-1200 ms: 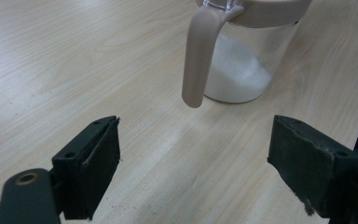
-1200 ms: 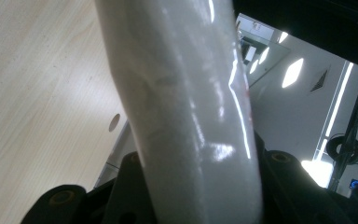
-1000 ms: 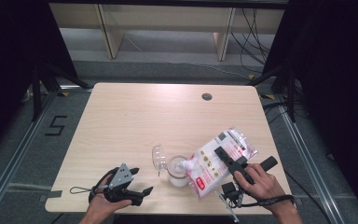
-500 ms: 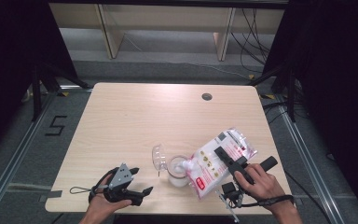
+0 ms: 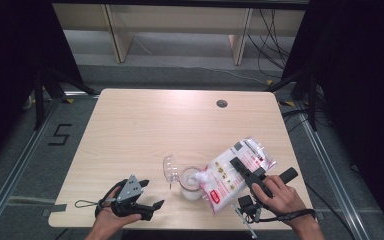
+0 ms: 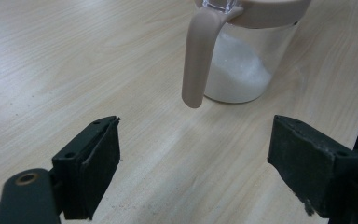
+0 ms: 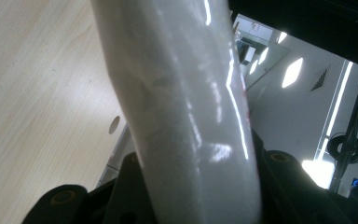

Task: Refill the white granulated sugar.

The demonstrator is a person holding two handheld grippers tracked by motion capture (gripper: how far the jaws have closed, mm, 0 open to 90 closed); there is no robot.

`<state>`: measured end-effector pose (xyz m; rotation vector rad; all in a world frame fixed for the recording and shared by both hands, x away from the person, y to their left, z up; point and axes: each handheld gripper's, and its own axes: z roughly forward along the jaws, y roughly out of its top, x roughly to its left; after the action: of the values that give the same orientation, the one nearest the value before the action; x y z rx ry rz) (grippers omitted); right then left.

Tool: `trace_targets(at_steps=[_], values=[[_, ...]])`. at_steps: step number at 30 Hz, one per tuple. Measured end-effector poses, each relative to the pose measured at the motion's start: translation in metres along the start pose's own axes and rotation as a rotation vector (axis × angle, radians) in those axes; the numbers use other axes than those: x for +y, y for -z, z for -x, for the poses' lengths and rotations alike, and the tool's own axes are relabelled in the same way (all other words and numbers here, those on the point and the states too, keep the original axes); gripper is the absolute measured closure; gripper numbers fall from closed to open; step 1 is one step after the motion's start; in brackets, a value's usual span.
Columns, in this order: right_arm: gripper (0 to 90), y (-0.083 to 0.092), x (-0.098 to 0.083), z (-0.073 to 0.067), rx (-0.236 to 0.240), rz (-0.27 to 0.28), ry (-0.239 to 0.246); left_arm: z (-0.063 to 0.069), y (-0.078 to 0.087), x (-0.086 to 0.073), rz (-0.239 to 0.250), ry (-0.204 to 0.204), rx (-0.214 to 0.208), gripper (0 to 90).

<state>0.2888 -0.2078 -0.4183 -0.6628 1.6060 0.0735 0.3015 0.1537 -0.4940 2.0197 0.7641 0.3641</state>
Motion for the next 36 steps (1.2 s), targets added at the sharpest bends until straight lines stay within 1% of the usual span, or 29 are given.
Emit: trace_targets(at_steps=[1, 3, 7, 12, 13, 14, 15, 17, 18, 20, 22, 23, 24, 25, 27, 30, 32, 34, 36], values=[[68.8, -0.0001, -0.0001, -0.0003, -0.003, 0.003, -0.004, 0.0004, -0.0001, 0.0, 0.003, 0.005, -0.003, 16.4], [68.8, 0.0, 0.0, -0.0002, -0.005, 0.002, -0.004, 0.0001, 0.0001, 0.0001, -0.002, 0.0, 0.001, 16.3], [68.9, 0.0002, -0.0005, 0.001, -0.01, 0.008, -0.005, 0.0006, 0.0001, 0.0001, 0.0, 0.004, 0.0, 16.4], [68.9, 0.0012, -0.0008, 0.0013, -0.013, 0.003, -0.008, 0.0008, -0.0003, 0.0, 0.0, 0.006, 0.0, 16.4], [68.9, 0.0016, -0.0006, 0.0022, -0.004, 0.0, -0.005, 0.0009, -0.0004, 0.0, 0.002, 0.006, -0.002, 16.4], [68.9, 0.0016, -0.0005, 0.0025, -0.003, 0.001, -0.004, 0.0008, -0.0004, 0.0, 0.001, 0.005, -0.002, 16.4], [68.9, 0.0017, -0.0005, 0.0024, -0.004, 0.001, -0.004, 0.0008, -0.001, -0.0003, 0.002, 0.012, -0.008, 16.4], [69.0, 0.0016, -0.0004, 0.0028, -0.003, 0.003, -0.003, 0.0011, -0.0007, -0.0003, 0.002, 0.012, -0.005, 16.4], [69.0, 0.0016, -0.0006, 0.0026, -0.002, 0.003, -0.005, 0.0011, -0.0005, -0.0002, 0.001, 0.009, -0.003, 16.4], [69.0, 0.0018, -0.0007, 0.0022, -0.002, 0.0, -0.01, -0.0008, 0.0004, 0.0006, -0.002, -0.023, -0.001, 16.4], [69.0, 0.0021, -0.0011, 0.0023, 0.0, -0.002, -0.016, -0.0006, 0.0001, 0.0004, 0.0, -0.018, -0.003, 16.4], [69.0, 0.0018, -0.0015, 0.0025, -0.007, 0.005, -0.01, 0.0007, -0.0008, -0.0004, 0.002, 0.016, -0.01, 16.4], [69.1, 0.0017, -0.0017, 0.0028, -0.009, 0.007, -0.008, 0.0006, -0.0008, -0.0005, 0.0, 0.01, -0.005, 16.4], [69.1, 0.002, -0.0021, 0.0023, -0.013, 0.007, -0.016, 0.0012, -0.0011, -0.0005, 0.005, 0.016, -0.01, 16.4], [69.1, 0.0026, -0.0025, 0.0017, -0.015, 0.001, -0.026, 0.0012, -0.0012, -0.0005, 0.004, 0.016, -0.01, 16.4], [69.1, 0.0027, -0.003, 0.0025, -0.017, 0.002, -0.022, 0.0004, -0.001, -0.0005, -0.001, 0.01, -0.007, 16.4], [69.2, 0.0029, -0.0032, 0.0026, -0.019, 0.0, -0.022, 0.0007, -0.0009, -0.0005, 0.003, 0.016, -0.009, 16.4], [69.2, 0.0032, -0.0032, 0.0028, -0.005, -0.007, -0.024, 0.0007, -0.001, -0.0005, 0.003, 0.016, -0.009, 16.4], [69.2, 0.0026, -0.0031, 0.0036, -0.005, -0.001, -0.011, 0.0008, -0.001, -0.0005, 0.004, 0.016, -0.009, 16.4]])
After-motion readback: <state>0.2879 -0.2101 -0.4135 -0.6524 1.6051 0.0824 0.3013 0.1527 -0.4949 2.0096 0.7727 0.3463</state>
